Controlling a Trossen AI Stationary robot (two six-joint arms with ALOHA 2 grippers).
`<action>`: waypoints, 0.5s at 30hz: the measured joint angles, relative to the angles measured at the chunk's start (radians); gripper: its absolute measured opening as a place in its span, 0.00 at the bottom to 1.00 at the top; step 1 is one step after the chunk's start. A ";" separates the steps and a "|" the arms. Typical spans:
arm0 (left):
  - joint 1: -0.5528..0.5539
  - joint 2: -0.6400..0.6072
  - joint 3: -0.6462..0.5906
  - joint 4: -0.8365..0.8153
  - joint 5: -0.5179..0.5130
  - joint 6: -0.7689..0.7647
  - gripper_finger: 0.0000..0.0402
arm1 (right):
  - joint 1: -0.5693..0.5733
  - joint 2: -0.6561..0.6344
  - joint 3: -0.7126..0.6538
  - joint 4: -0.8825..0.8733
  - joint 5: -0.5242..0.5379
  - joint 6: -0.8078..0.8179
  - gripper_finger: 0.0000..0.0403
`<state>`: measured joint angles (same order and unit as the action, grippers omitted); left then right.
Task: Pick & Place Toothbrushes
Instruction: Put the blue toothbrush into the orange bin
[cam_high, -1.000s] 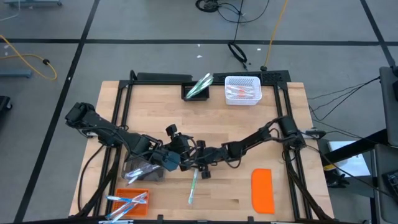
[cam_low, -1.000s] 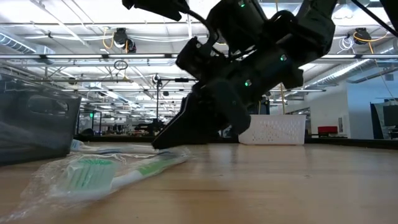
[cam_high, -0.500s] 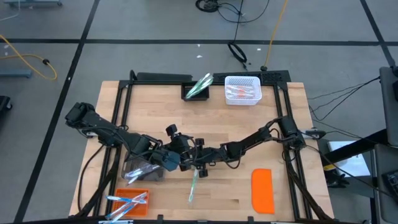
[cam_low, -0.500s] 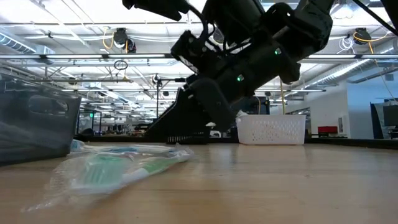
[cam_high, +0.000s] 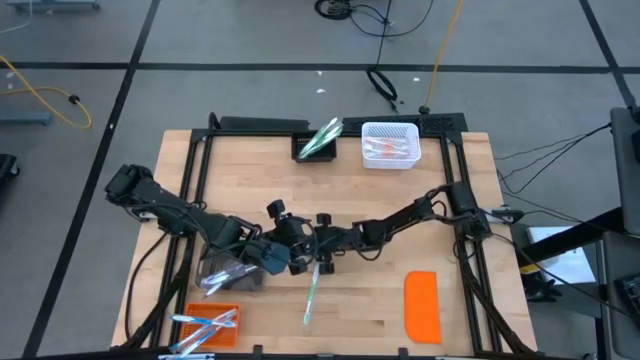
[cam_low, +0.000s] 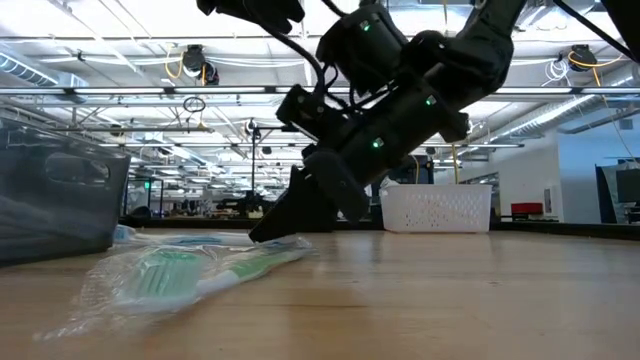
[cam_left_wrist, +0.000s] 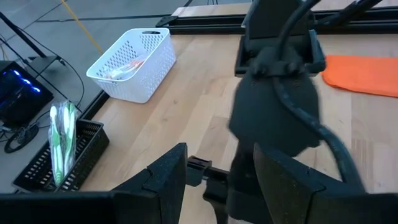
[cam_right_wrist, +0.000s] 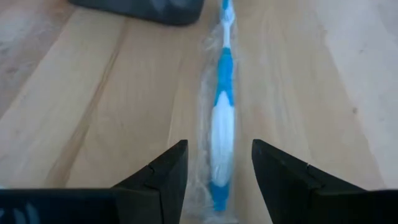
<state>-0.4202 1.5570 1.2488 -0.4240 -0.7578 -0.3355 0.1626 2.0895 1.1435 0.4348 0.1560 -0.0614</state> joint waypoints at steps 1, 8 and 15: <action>0.000 0.000 0.000 0.000 0.000 0.000 0.47 | -0.003 0.000 0.000 -0.007 -0.021 0.016 0.42; 0.000 0.000 0.000 0.001 0.000 -0.001 0.47 | -0.014 0.029 0.000 -0.007 -0.056 0.053 0.41; 0.000 0.000 0.000 0.001 0.000 -0.002 0.47 | -0.018 0.036 0.000 -0.016 -0.052 0.076 0.20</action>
<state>-0.4198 1.5566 1.2489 -0.4231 -0.7578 -0.3374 0.1446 2.1256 1.1439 0.4190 0.1040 0.0143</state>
